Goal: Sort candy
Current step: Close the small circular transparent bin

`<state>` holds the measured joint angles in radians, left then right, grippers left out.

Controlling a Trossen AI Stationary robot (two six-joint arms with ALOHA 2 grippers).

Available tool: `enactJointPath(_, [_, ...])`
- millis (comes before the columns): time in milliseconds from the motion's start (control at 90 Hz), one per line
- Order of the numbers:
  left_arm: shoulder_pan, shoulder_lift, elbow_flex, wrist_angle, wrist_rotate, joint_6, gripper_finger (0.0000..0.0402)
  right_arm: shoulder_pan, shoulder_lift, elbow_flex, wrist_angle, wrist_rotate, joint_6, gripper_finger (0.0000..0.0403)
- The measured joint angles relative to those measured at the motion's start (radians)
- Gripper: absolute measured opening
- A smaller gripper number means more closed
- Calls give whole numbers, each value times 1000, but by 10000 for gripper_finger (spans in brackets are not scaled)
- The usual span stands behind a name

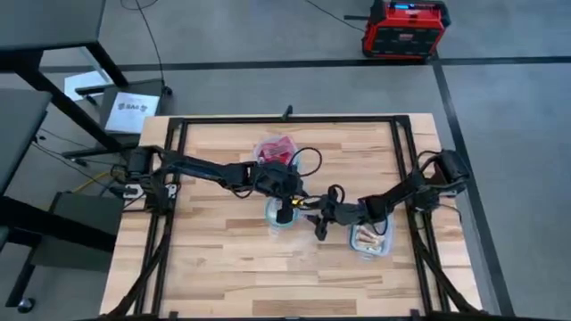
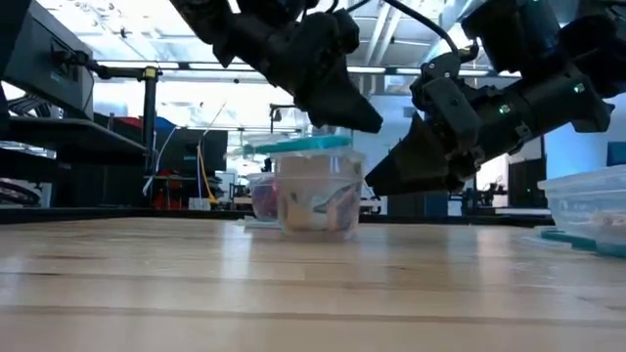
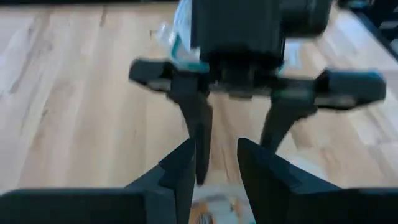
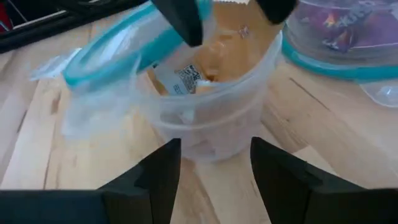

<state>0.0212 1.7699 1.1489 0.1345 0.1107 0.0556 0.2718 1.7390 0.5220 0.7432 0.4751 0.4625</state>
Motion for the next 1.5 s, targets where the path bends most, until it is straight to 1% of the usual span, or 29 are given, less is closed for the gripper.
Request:
enactJointPath(100, [-1, -24, 33, -104, 2, -9, 107, 0, 0, 0, -4, 0, 0, 177])
enactJointPath(167, [-5, -52, 62, -247, -17, -12, 107, 0, 0, -1, -10, 0, 0, 177])
enactJointPath(244, [-21, -96, 83, -401, -106, -13, 107, 0, 0, -1, -16, 0, 0, 177])
enactJointPath(367, [-58, -189, 82, -575, -252, -22, 107, -4, 0, -1, -26, 0, 0, 177])
enactJointPath(489, [-84, -296, 5, -662, -351, -98, 107, -6, 0, -1, -24, -2, 0, 177])
enactJointPath(567, [-95, -365, -81, -633, -367, -172, 107, -6, 0, -1, -26, -4, 0, 177])
enactJointPath(711, [-144, -466, -286, -508, -359, -256, 107, -6, 0, -2, -29, -5, 0, 177])
enactJointPath(767, [-167, -481, -354, -441, -341, -281, 107, -6, 0, -2, -28, -6, 0, 177])
enactJointPath(844, [-199, -483, -417, -385, -319, -324, 107, -6, 0, -2, -28, -6, 0, 177])
enactJointPath(956, [-241, -440, -478, -296, -296, -389, 107, -6, 0, -2, -28, -6, 0, 177])
enactJointPath(1100, [-252, -357, -470, -132, -267, -411, 107, -16, 0, -2, -24, -8, 0, 177])
enactJointPath(1233, [-241, -279, -427, -67, -260, -394, 107, -20, 0, -2, -22, -8, 0, 177])
enactJointPath(1400, [-209, -231, -356, -67, -261, -368, 107, -18, 0, -2, -21, -9, 1, 177])
enactJointPath(1500, [-195, -228, -334, -84, -260, -367, 107, -18, 0, -2, -20, -17, 1, 177])
